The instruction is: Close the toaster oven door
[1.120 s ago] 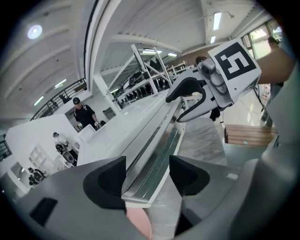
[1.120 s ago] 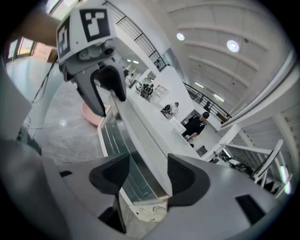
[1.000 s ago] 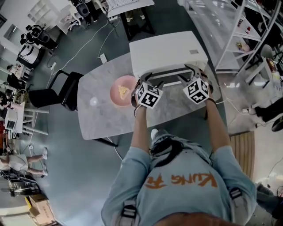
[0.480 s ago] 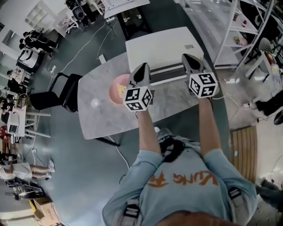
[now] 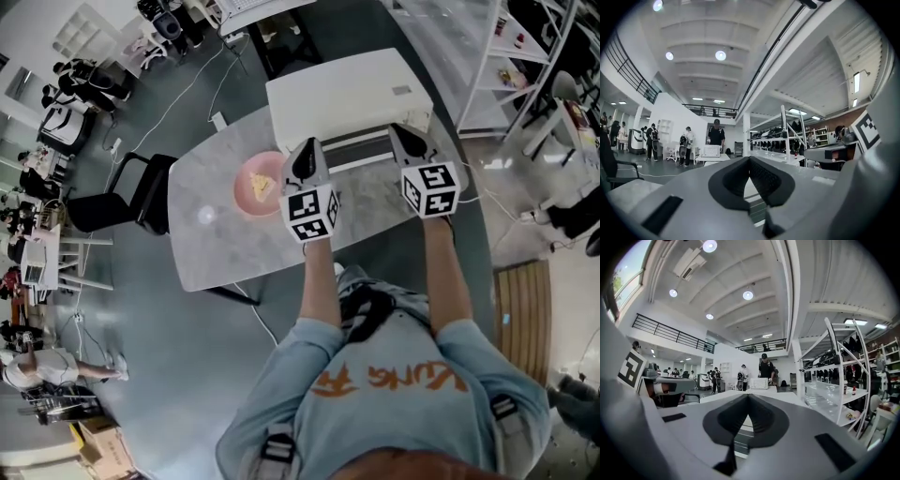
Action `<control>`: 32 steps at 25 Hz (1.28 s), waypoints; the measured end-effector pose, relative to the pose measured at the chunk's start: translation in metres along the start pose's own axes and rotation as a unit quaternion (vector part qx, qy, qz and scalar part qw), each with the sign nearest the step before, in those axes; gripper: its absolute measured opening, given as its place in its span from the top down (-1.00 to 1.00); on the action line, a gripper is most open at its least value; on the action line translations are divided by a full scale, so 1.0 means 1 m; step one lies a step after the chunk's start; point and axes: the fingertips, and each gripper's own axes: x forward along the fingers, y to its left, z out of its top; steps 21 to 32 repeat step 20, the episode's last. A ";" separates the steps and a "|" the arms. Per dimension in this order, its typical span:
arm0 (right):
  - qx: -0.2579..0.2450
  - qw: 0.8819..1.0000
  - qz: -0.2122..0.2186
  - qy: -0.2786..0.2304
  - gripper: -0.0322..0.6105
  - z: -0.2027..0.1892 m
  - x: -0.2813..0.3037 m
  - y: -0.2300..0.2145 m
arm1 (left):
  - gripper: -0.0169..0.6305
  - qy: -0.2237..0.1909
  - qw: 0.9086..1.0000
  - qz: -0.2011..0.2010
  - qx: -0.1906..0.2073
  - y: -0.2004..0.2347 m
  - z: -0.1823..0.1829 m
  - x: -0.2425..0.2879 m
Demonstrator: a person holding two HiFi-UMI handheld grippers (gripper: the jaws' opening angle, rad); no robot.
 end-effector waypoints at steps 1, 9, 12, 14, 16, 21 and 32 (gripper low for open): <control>0.000 1.000 -0.002 0.001 0.91 0.000 -0.001 -0.002 | 0.94 -0.001 1.000 0.000 -0.001 0.000 0.001 0.000; -0.017 1.000 -0.001 0.003 0.91 0.004 -0.006 -0.001 | 0.94 0.002 1.000 0.005 -0.004 0.001 0.001 -0.001; -0.023 1.000 -0.001 -0.003 0.91 0.007 -0.010 -0.003 | 0.94 -0.004 1.000 0.001 -0.006 -0.003 0.003 -0.001; -0.026 1.000 0.000 -0.005 0.91 0.009 -0.010 -0.003 | 0.94 -0.008 1.000 0.000 -0.007 -0.003 0.003 -0.001; -0.026 1.000 0.002 -0.004 0.91 0.010 -0.011 -0.002 | 0.94 -0.006 1.000 0.002 -0.005 -0.002 0.001 0.000; -0.026 1.000 0.002 -0.002 0.91 0.011 -0.012 -0.002 | 0.94 -0.022 1.000 -0.008 -0.020 -0.002 0.002 -0.001; -0.026 1.000 0.002 -0.002 0.91 0.011 -0.012 -0.002 | 0.94 -0.022 1.000 -0.008 -0.020 -0.002 0.002 -0.001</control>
